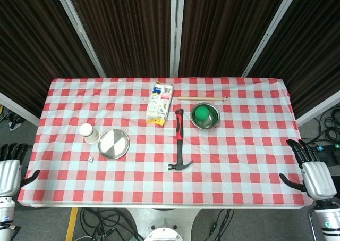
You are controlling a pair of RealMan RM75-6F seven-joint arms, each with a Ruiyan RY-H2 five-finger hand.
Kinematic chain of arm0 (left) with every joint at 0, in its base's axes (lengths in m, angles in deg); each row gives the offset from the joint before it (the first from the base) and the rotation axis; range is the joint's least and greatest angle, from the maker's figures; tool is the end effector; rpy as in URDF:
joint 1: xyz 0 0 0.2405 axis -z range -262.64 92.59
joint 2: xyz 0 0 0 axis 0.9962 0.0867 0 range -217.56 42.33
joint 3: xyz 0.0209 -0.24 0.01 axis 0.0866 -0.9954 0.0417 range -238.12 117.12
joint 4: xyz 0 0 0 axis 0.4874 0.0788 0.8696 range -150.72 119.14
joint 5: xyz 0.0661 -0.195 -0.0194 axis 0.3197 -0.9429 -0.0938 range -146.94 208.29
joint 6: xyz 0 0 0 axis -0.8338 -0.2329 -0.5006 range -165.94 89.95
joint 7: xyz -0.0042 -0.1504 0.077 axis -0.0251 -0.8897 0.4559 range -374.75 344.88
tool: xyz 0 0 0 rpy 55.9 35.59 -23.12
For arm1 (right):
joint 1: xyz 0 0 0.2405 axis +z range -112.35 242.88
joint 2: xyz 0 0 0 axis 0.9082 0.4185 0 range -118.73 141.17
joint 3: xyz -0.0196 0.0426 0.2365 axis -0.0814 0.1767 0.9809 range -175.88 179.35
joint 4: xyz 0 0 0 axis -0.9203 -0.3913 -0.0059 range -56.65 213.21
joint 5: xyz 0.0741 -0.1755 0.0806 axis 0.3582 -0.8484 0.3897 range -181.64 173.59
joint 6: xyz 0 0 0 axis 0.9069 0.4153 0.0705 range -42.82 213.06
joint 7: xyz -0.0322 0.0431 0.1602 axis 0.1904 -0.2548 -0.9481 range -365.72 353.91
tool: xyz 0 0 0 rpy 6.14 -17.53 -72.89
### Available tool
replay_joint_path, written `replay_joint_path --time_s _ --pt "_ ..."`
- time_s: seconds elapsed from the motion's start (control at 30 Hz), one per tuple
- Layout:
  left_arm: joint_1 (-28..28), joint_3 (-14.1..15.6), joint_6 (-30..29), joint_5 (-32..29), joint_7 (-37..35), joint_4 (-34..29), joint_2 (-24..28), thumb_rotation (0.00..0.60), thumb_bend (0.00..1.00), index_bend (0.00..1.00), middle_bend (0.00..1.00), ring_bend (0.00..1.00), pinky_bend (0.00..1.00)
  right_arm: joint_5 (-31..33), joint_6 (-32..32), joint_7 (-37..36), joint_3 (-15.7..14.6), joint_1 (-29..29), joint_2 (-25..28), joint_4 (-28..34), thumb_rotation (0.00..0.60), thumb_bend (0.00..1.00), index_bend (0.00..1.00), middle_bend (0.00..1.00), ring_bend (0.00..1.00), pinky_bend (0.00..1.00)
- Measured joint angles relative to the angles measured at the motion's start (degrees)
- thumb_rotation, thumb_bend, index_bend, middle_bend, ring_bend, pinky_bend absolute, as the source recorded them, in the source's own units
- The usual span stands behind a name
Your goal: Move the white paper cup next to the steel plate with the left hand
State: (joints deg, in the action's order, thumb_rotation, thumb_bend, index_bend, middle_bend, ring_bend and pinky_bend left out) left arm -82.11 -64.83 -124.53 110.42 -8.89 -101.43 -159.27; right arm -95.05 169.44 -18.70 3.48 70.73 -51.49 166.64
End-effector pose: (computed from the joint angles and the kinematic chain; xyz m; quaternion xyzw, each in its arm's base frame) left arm -0.3265 0.1986 0.1403 -0.5583 -0.3830 -0.3444 0.6504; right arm -0.2993 -0.2043 0.1585 0.6010 -0.4158 0.4304 0.5298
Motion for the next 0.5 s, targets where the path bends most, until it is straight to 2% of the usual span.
replay_joint_path --time_s 0.3,0.5 --pt "0.1 -0.2 -0.5 0.8 0.0 -0.8 0.1 0.600 0.17 0.24 0.21 0.12 0.10 -0.1 2.0 -0.5 -0.1 -0.9 0.1 -0.4 0.600 0.12 0.06 0.11 0.00 0.11" --pt "2.3 -0.6 1.6 2.7 -3.0 -2.1 0.7 0.600 0.17 0.24 0.21 0.12 0.11 -0.4 3.8 -1.2 0.4 -1.4 0.6 -1.1 0.600 0.12 0.07 0.13 0.00 0.11"
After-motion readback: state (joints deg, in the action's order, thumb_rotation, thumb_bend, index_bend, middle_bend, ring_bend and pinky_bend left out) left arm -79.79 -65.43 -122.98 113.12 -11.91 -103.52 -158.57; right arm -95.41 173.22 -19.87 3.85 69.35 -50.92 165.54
